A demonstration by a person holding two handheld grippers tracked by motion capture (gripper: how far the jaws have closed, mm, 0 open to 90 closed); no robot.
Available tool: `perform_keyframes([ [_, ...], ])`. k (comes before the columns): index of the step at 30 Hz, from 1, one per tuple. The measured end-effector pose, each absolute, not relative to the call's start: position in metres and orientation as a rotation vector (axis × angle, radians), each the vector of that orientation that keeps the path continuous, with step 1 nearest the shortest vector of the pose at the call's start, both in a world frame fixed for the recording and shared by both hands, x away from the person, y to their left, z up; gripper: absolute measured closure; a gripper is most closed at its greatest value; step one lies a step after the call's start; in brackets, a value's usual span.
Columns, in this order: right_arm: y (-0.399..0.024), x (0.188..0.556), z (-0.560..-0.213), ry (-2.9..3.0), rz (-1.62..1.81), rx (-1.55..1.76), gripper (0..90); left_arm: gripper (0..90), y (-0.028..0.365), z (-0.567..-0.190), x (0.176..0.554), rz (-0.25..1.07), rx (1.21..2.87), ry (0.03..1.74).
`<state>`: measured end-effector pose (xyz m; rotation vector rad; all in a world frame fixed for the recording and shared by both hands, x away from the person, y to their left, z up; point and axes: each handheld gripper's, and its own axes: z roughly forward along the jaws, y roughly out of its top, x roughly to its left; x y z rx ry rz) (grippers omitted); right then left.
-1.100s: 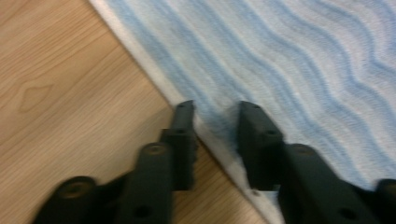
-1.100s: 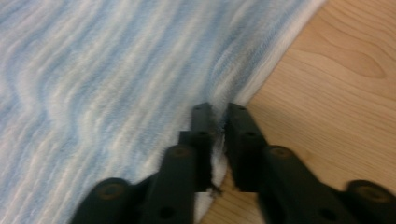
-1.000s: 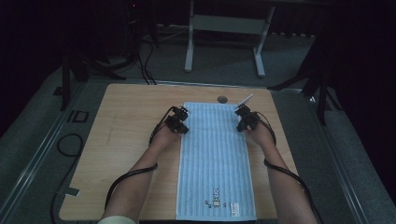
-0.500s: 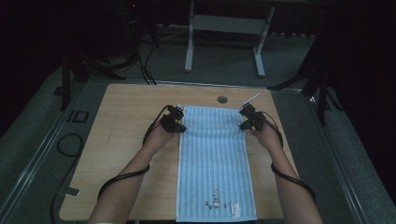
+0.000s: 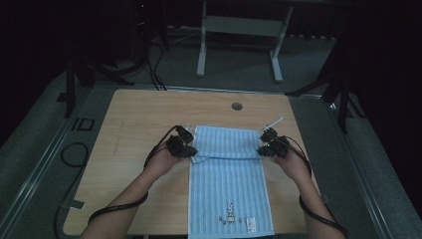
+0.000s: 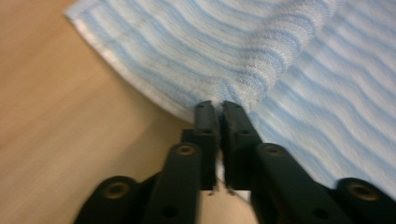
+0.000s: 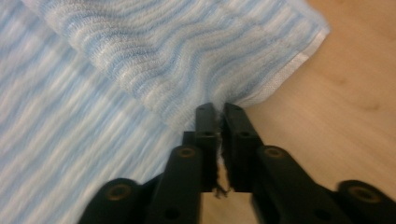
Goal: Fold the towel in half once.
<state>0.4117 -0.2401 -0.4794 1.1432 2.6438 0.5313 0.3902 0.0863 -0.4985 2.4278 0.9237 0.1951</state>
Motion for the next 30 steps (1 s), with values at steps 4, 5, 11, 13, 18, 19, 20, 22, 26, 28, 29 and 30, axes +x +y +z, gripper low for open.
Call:
perform_keyframes([
  [4, -0.244, 0.408, -0.473, 2.659, 0.553, 1.164, 66.5, 69.2, 0.088, -0.493, 0.385, 0.184, 2.411, 0.903],
  [5, -0.243, 0.409, -0.472, 2.665, 0.54, 1.165, 66.5, 69.1, 0.088, -0.492, 0.385, 0.203, 2.41, 0.902],
  [11, -0.23, 0.415, -0.484, 2.736, 0.48, 1.145, 66.5, 66.9, 0.08, -0.498, 0.389, 0.171, 2.403, 0.889],
  [13, -0.227, 0.419, -0.49, 2.751, 0.46, 1.155, 67.2, 63.1, 0.076, -0.502, 0.391, 0.151, 2.413, 0.878],
  [18, -0.223, 0.421, -0.499, 2.768, 0.413, 1.141, 70.5, 52.8, 0.069, -0.513, 0.395, 0.169, 2.493, 0.875],
  [19, -0.223, 0.421, -0.5, 2.769, 0.404, 1.139, 71.9, 52.8, 0.069, -0.515, 0.397, 0.168, 2.509, 0.866],
  [20, -0.222, 0.421, -0.502, 2.766, 0.392, 1.134, 72.0, 52.8, 0.068, -0.517, 0.398, 0.159, 2.514, 0.867],
  [22, -0.222, 0.423, -0.505, 2.777, 0.386, 1.137, 72.9, 54.7, 0.067, -0.519, 0.4, 0.163, 2.53, 0.859],
  [26, -0.221, 0.425, -0.512, 2.785, 0.369, 1.143, 73.3, 82.8, 0.064, -0.512, 0.401, 0.23, 2.524, 0.815],
  [28, -0.221, 0.425, -0.512, 2.784, 0.372, 1.145, 73.3, 84.4, 0.063, -0.501, 0.399, 0.261, 2.506, 0.778],
  [29, -0.221, 0.426, -0.512, 2.786, 0.372, 1.144, 73.2, 84.4, 0.064, -0.495, 0.398, 0.258, 2.498, 0.75],
  [30, -0.221, 0.426, -0.512, 2.786, 0.371, 1.146, 73.2, 84.3, 0.065, -0.492, 0.398, 0.262, 2.485, 0.748],
])
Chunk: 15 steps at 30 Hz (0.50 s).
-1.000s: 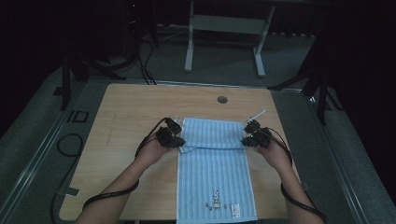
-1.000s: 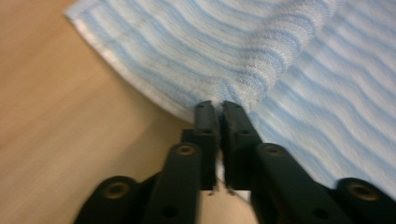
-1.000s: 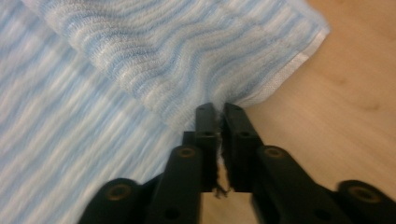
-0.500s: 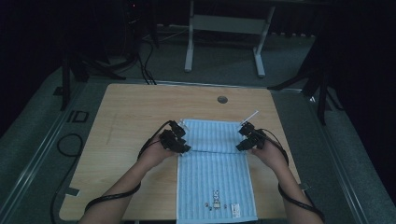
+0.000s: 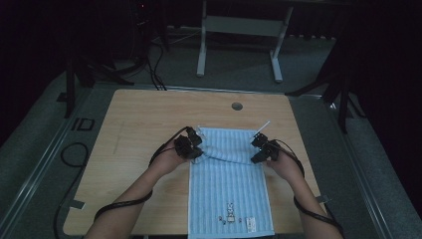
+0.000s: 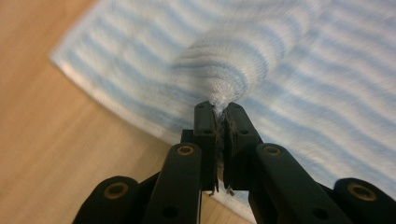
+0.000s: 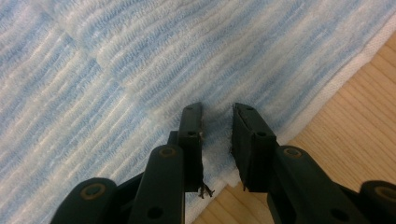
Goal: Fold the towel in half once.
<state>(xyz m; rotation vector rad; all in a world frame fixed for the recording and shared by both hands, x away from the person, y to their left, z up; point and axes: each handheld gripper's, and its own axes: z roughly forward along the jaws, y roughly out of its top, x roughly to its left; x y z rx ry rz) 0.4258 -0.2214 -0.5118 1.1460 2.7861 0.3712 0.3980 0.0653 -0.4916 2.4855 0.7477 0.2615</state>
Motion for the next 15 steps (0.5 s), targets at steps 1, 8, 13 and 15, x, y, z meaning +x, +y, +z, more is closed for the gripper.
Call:
perform_keyframes([
  [1, -0.222, 0.426, -0.512, 2.789, 0.371, 1.15, 73.1, 84.2, 0.068, -0.487, 0.397, 0.265, 2.486, 0.731],
  [8, -0.219, 0.421, -0.513, 2.802, 0.38, 1.135, 72.3, 72.5, 0.077, -0.496, 0.387, 0.199, 2.595, 0.697],
  [13, -0.22, 0.421, -0.514, 2.798, 0.39, 1.146, 72.2, 64.7, 0.077, -0.522, 0.377, 0.162, 2.632, 0.731],
  [15, -0.22, 0.421, -0.514, 2.798, 0.393, 1.149, 72.2, 61.3, 0.076, -0.526, 0.376, 0.17, 2.622, 0.739],
])
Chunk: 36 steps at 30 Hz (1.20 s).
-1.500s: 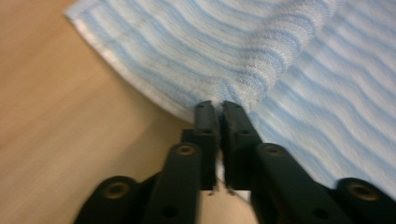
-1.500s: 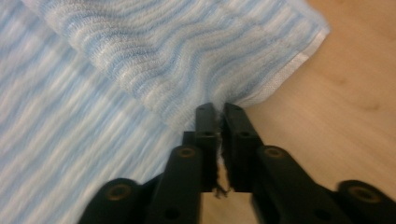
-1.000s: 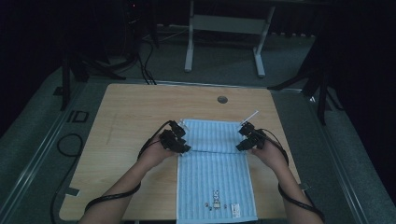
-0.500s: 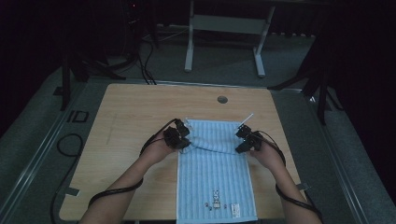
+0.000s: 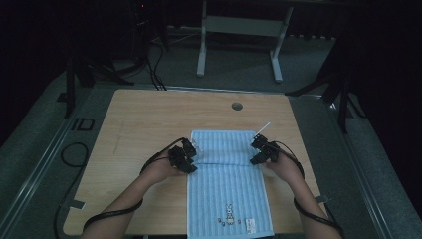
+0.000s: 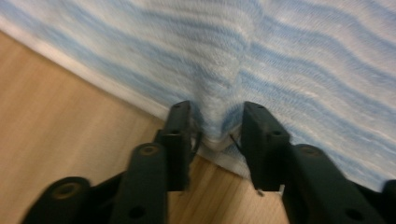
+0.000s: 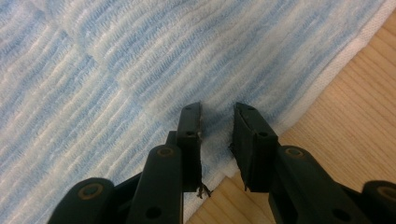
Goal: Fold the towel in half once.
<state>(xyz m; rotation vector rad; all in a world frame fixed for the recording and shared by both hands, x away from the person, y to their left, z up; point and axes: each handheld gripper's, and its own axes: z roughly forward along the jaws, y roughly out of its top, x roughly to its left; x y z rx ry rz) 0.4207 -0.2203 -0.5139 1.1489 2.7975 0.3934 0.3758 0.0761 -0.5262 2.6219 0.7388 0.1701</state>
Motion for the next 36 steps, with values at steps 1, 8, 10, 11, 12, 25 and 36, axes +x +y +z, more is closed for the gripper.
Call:
perform_keyframes([
  [1, -0.22, 0.421, -0.514, 2.797, 0.392, 1.15, 72.3, 61.5, 0.076, -0.527, 0.376, 0.173, 2.613, 0.742],
  [8, -0.217, 0.422, -0.515, 2.794, 0.374, 1.144, 72.4, 74.4, 0.08, -0.527, 0.376, 0.176, 2.602, 0.768],
  [10, -0.215, 0.423, -0.515, 2.797, 0.359, 1.138, 72.4, 74.5, 0.084, -0.527, 0.377, 0.176, 2.598, 0.782],
  [11, -0.212, 0.423, -0.515, 2.797, 0.352, 1.137, 72.3, 74.5, 0.087, -0.527, 0.377, 0.171, 2.6, 0.786],
  [12, -0.211, 0.424, -0.515, 2.8, 0.352, 1.129, 72.3, 74.5, 0.089, -0.527, 0.378, 0.17, 2.6, 0.787],
  [25, -0.178, 0.423, -0.515, 2.856, 0.364, 1.059, 67.3, 74.5, 0.125, -0.527, 0.373, 0.141, 2.582, 0.89],
  [36, -0.161, 0.421, -0.51, 2.867, 0.379, 1.016, 63.5, 70.2, 0.152, -0.518, 0.375, 0.108, 2.534, 0.978],
])
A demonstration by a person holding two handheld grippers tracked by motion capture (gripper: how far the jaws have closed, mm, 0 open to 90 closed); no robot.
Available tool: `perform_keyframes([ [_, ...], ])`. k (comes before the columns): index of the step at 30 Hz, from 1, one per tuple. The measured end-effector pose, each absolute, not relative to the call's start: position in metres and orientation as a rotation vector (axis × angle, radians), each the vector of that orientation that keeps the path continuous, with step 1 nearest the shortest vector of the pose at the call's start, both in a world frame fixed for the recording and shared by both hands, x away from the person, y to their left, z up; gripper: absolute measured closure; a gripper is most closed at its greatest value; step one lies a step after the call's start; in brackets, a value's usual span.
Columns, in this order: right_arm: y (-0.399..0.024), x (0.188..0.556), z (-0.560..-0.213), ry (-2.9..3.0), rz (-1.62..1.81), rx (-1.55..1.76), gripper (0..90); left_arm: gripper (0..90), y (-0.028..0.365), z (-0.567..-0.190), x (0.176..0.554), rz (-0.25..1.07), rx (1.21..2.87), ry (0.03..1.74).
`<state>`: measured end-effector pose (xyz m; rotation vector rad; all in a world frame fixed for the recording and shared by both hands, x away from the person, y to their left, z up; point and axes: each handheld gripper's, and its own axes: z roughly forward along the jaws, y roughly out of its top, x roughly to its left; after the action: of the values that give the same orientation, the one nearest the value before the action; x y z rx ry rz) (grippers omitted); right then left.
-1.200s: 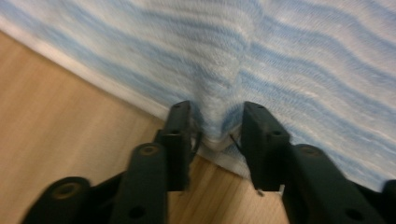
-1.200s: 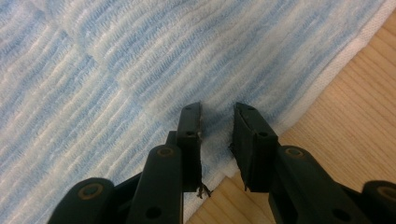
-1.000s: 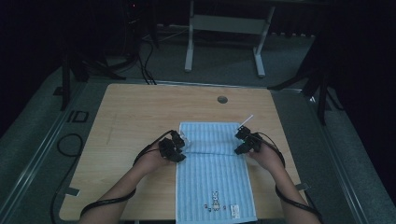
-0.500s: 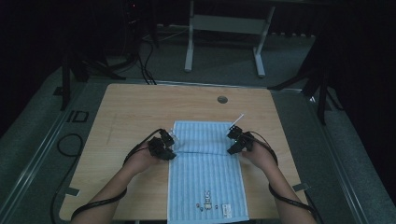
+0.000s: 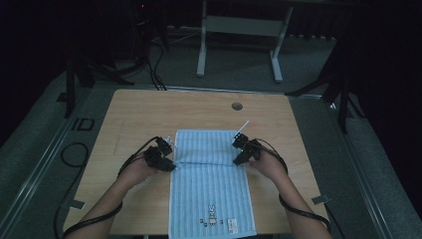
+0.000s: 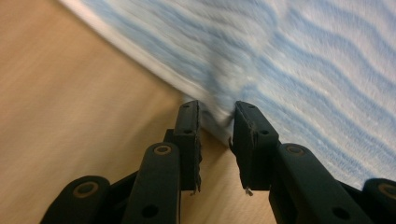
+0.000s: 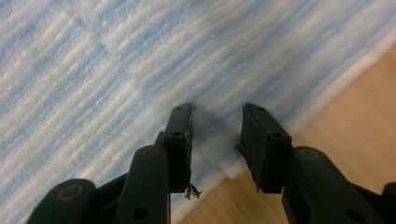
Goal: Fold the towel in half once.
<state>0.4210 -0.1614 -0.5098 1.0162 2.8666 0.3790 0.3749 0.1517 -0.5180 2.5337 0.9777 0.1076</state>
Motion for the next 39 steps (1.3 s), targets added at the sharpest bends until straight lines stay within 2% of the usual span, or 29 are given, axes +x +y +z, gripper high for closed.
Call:
perform_keyframes([
  [1, -0.167, 0.427, -0.502, 2.837, 0.417, 1.052, 63.5, 63.9, 0.154, -0.514, 0.378, 0.124, 2.516, 0.993],
  [4, -0.173, 0.435, -0.494, 2.802, 0.428, 1.078, 63.6, 60.8, 0.158, -0.504, 0.389, 0.173, 2.474, 1.033],
  [5, -0.178, 0.446, -0.487, 2.773, 0.44, 1.098, 63.5, 57.3, 0.159, -0.501, 0.397, 0.194, 2.461, 1.055],
  [8, -0.181, 0.459, -0.481, 2.752, 0.439, 1.138, 63.2, 56.6, 0.157, -0.497, 0.416, 0.228, 2.475, 1.087],
  [10, -0.181, 0.473, -0.478, 2.723, 0.436, 1.171, 61.8, 52.4, 0.157, -0.496, 0.43, 0.242, 2.477, 1.125],
  [19, -0.18, 0.517, -0.49, 2.651, 0.409, 1.312, 58.7, 52.1, 0.157, -0.503, 0.478, 0.319, 2.423, 1.266],
  [20, -0.18, 0.517, -0.49, 2.651, 0.409, 1.312, 58.7, 52.1, 0.156, -0.503, 0.481, 0.322, 2.423, 1.261],
  [21, -0.18, 0.522, -0.494, 2.641, 0.402, 1.338, 58.4, 48.1, 0.152, -0.504, 0.486, 0.341, 2.415, 1.256],
  [28, -0.179, 0.531, -0.509, 2.645, 0.363, 1.39, 56.6, 45.5, 0.129, -0.512, 0.51, 0.356, 2.408, 1.247],
  [33, -0.177, 0.531, -0.517, 2.648, 0.344, 1.387, 56.6, 44.0, 0.121, -0.521, 0.526, 0.318, 2.351, 1.291],
  [35, -0.175, 0.531, -0.517, 2.644, 0.331, 1.374, 60.5, 43.3, 0.119, -0.525, 0.531, 0.304, 2.355, 1.29],
  [37, -0.175, 0.53, -0.518, 2.642, 0.318, 1.359, 62.4, 42.8, 0.115, -0.528, 0.535, 0.362, 2.347, 1.308],
  [39, -0.173, 0.528, -0.519, 2.627, 0.295, 1.316, 64.8, 42.9, 0.113, -0.53, 0.538, 0.357, 2.306, 1.325],
])
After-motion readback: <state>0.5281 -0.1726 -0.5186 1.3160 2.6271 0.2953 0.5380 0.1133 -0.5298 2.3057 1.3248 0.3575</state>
